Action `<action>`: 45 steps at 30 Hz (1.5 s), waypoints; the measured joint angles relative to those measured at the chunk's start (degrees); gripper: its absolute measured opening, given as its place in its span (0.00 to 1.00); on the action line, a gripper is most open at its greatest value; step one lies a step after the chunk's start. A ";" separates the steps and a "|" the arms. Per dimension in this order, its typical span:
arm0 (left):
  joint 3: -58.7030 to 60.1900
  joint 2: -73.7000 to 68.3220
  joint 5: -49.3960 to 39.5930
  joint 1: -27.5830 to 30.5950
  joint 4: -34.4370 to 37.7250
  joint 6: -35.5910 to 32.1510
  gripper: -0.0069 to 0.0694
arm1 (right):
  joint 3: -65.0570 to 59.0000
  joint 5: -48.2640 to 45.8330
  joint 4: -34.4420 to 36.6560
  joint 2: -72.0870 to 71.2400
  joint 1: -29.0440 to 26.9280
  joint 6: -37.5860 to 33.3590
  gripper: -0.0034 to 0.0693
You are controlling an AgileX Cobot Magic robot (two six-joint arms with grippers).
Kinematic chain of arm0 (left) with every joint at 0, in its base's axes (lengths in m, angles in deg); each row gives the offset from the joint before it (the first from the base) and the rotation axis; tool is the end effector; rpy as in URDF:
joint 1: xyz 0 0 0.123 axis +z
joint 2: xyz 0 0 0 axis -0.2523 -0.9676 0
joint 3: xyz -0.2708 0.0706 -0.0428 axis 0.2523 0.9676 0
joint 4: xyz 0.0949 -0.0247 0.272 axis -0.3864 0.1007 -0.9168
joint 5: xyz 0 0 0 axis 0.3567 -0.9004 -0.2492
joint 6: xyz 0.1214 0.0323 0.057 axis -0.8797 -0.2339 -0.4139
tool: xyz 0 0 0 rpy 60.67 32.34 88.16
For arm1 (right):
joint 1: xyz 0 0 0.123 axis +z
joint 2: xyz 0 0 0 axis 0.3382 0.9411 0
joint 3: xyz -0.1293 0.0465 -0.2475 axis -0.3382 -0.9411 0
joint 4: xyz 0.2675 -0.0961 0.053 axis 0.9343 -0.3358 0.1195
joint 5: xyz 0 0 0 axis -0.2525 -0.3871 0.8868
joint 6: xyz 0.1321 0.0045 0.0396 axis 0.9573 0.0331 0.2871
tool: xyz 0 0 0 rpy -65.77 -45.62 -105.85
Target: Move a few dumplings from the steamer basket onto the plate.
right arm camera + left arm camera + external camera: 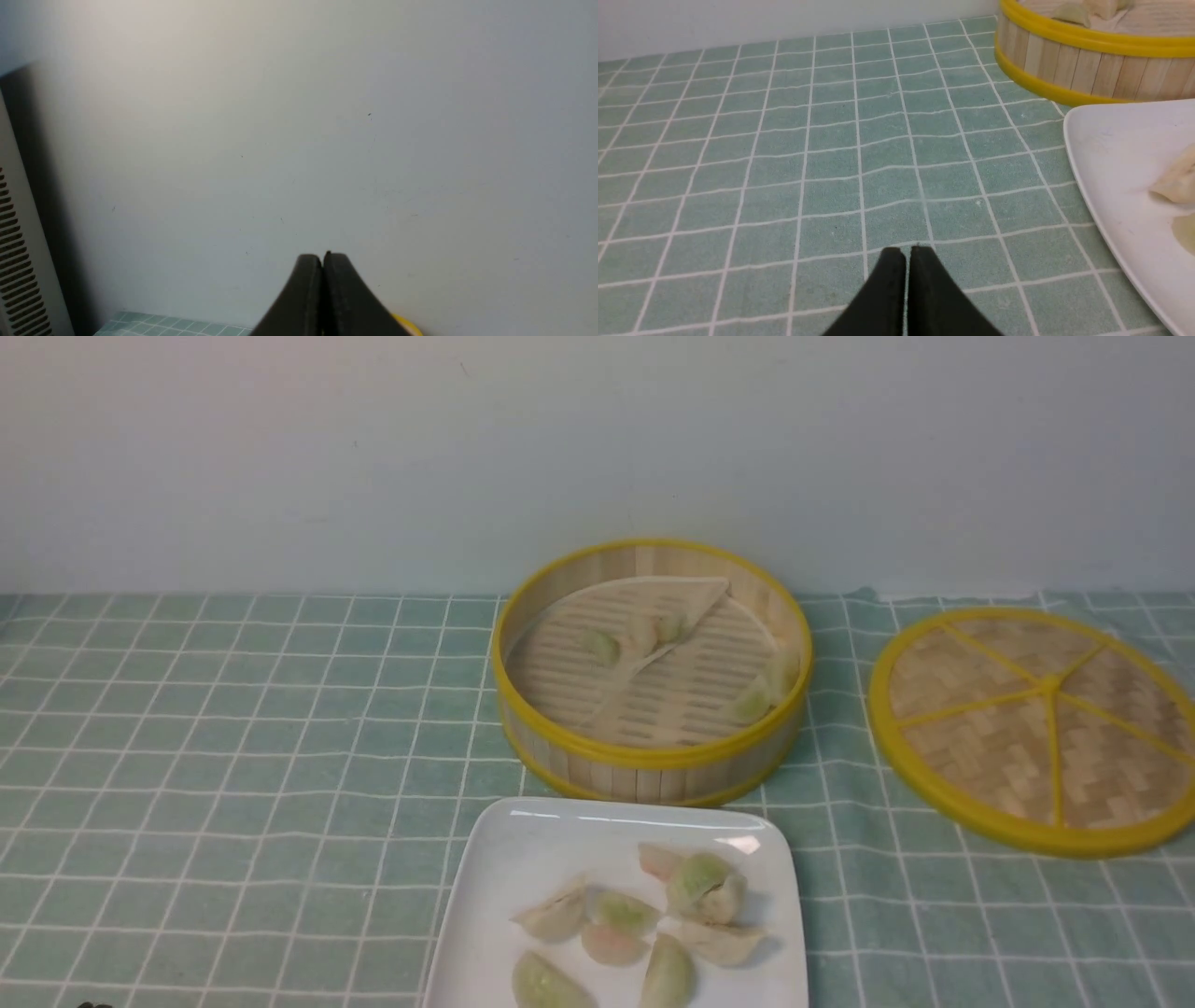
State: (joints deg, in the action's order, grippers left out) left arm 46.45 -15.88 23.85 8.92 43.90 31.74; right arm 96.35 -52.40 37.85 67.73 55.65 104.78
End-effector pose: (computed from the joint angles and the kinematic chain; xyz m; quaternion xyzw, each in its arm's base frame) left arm 0.1356 -0.0183 0.1555 0.0608 0.8058 -0.0356 0.5879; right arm 0.0787 0.0215 0.3599 -0.0576 0.6488 0.2428 0.7189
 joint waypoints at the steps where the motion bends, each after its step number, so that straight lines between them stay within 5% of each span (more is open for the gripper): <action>1: 0.00 0.00 0.00 0.00 0.00 0.00 0.08 | 0.00 0.00 0.00 0.00 0.00 0.00 0.03; 31: 0.00 0.00 0.00 0.00 0.00 0.00 0.08 | 0.00 0.91 1.87 0.00 0.00 -0.71 0.03; 39: 0.00 0.00 0.00 0.00 0.00 -0.04 0.08 | -2.72 6.28 27.48 0.00 0.00 -28.92 0.03; 45: 0.00 0.00 0.00 0.00 0.00 -0.04 0.08 | -6.38 8.39 35.59 0.00 -0.30 -37.02 0.03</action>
State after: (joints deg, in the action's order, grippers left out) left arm 46.45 -15.88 23.85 8.92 43.90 31.70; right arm 89.97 -44.01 73.44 67.73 55.35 67.76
